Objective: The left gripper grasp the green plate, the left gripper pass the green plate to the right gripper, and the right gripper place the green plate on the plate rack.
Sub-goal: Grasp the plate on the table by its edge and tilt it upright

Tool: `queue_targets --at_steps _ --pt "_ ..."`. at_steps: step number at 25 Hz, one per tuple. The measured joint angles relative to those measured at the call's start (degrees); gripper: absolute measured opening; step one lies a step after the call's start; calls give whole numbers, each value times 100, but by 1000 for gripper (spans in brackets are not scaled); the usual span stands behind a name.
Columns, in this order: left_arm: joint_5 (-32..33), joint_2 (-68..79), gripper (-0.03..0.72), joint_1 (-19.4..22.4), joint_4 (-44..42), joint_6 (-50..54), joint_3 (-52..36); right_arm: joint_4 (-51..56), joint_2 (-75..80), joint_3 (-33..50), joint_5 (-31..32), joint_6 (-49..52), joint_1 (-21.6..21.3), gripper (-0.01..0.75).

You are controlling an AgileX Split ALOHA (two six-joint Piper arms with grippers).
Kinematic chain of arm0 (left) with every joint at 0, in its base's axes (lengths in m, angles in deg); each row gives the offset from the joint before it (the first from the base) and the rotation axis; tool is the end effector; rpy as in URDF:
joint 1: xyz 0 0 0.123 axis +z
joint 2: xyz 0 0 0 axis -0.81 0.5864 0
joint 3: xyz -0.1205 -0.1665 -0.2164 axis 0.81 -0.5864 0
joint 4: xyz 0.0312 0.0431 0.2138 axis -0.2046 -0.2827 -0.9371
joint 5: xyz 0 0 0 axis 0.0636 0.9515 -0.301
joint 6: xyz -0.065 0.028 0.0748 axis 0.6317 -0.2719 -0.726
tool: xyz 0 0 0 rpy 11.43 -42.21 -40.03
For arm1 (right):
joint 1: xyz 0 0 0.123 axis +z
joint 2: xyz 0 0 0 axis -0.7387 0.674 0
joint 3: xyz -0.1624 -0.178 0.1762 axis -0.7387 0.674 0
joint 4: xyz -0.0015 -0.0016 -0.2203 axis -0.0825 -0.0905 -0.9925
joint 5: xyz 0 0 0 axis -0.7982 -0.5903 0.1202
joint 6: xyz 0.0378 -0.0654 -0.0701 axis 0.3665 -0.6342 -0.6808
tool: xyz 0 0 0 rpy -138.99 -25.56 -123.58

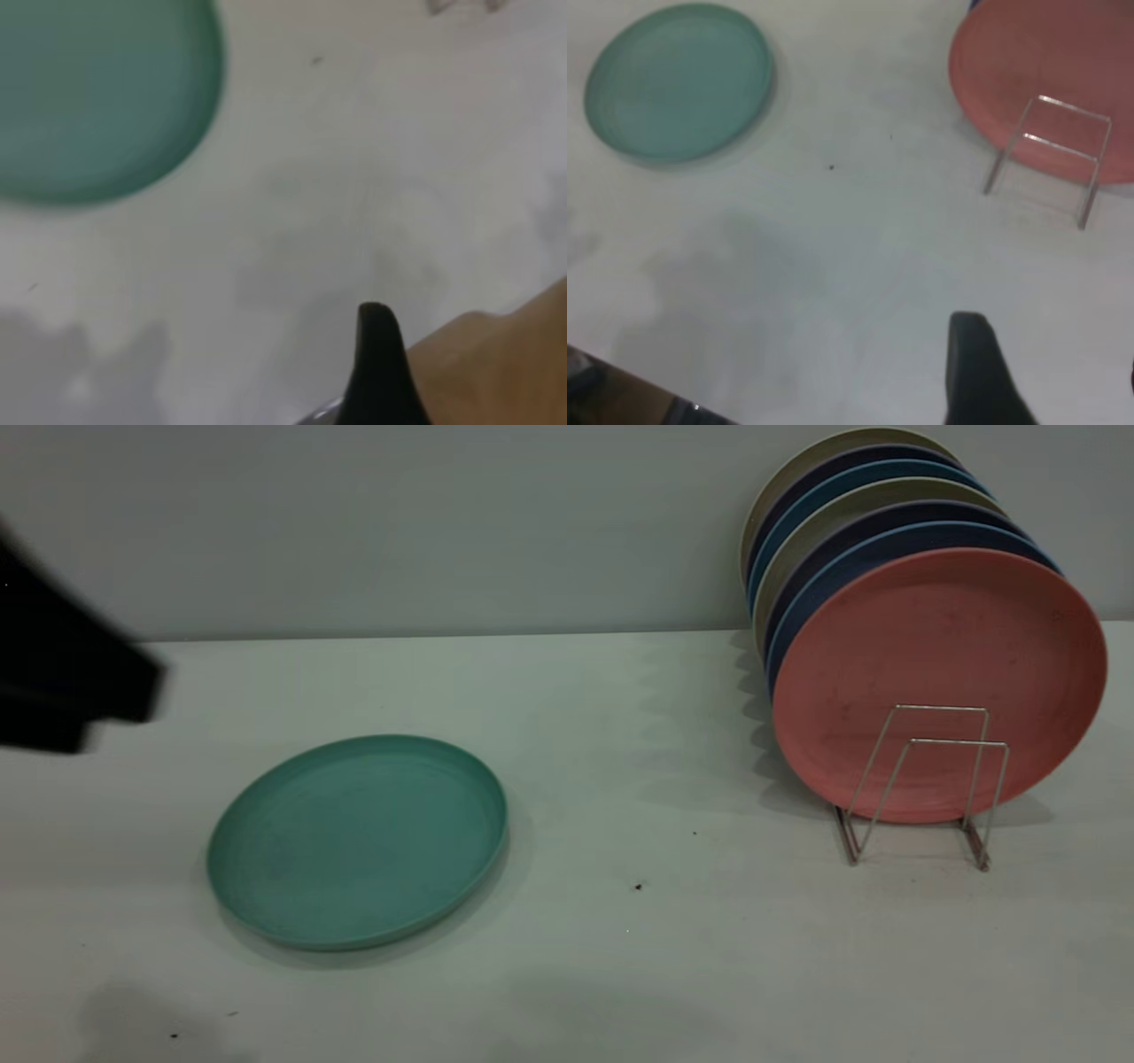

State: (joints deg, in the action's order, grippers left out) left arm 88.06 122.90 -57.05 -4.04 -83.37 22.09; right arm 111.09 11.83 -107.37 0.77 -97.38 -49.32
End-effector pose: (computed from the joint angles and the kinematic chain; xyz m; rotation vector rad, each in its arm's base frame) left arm 0.1792 -0.0604 0.2481 0.1829 2.4687 -0.7029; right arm 0.0906 0.0369 0.2992 -0.3698 2.2426 0.3439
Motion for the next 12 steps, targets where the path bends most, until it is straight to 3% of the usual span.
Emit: queue_targets --at_steps 5,12 --pt "-36 1772 552 208 976 -1089 777 12 286 0 -163 -106 0 429" --pt "294 3906 551 1430 1286 -1273 2079 110 346 0 -513 -149 0 429"
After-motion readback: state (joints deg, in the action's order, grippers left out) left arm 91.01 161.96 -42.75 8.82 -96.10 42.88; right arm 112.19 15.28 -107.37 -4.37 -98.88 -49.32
